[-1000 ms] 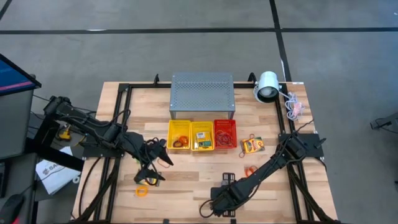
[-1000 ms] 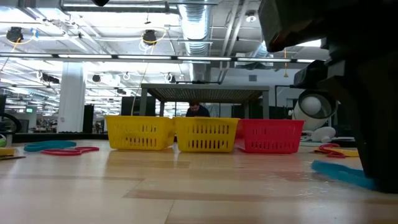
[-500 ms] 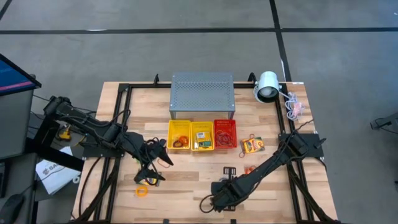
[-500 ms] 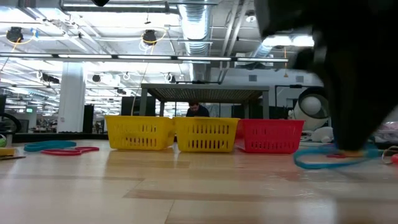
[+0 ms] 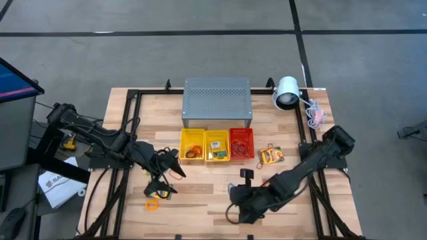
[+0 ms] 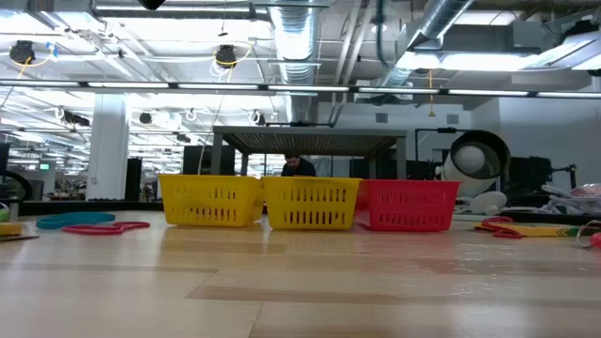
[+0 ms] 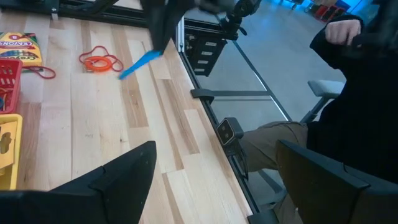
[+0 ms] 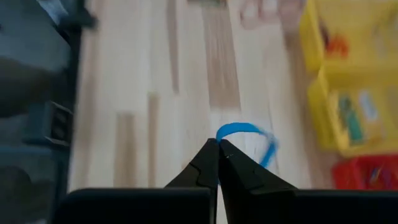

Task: Pick & Place Office Desk Supplies
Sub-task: Put the blue rubber band into the red bin

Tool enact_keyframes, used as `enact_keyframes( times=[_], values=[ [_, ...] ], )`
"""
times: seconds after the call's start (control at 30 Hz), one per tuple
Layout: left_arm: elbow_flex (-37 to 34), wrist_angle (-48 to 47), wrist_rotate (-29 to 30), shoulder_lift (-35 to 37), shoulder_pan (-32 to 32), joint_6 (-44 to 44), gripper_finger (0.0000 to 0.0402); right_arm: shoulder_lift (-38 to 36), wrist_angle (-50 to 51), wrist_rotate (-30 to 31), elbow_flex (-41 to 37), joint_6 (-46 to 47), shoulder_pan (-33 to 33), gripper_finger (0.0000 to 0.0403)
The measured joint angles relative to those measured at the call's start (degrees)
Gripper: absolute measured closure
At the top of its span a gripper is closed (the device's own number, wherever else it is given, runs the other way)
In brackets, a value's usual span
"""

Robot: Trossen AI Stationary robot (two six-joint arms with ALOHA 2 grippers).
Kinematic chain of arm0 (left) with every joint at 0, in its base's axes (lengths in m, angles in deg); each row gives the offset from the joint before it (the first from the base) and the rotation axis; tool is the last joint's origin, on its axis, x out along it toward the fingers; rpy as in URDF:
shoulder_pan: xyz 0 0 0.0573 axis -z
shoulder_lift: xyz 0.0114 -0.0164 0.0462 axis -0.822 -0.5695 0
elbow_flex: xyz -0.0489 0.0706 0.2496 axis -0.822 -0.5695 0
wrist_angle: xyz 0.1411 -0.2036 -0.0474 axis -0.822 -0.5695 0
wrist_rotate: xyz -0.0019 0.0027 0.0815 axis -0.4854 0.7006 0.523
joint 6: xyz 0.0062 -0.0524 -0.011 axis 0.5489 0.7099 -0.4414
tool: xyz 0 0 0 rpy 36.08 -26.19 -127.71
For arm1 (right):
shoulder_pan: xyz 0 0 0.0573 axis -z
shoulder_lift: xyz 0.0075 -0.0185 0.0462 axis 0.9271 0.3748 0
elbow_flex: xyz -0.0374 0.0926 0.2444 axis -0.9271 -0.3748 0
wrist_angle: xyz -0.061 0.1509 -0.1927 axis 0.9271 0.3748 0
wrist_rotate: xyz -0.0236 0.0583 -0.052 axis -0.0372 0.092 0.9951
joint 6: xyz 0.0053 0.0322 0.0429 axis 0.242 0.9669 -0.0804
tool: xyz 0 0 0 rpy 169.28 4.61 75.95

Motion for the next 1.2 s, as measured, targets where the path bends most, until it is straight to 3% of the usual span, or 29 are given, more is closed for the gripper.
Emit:
enact_keyframes(
  times=[0.2, 0.57, 1.2],
  values=[
    [0.0, 0.0, 0.0, 0.0, 0.0, -0.1, 0.0079, -3.5, -7.6, 2.7, 0.0, -9.4, 0.3, 0.0403],
    [0.0, 0.0, 2.8, 0.0, -0.2, -0.7, 0.0079, -1.9, -11.0, 2.6, 0.0, -21.3, 4.1, 0.0403],
    [0.0, 11.8, 4.6, 0.0, -0.2, -15.2, 0.0079, -1.6, -27.5, 0.7, 0.0, -37.3, 4.9, 0.0403]
  ],
)
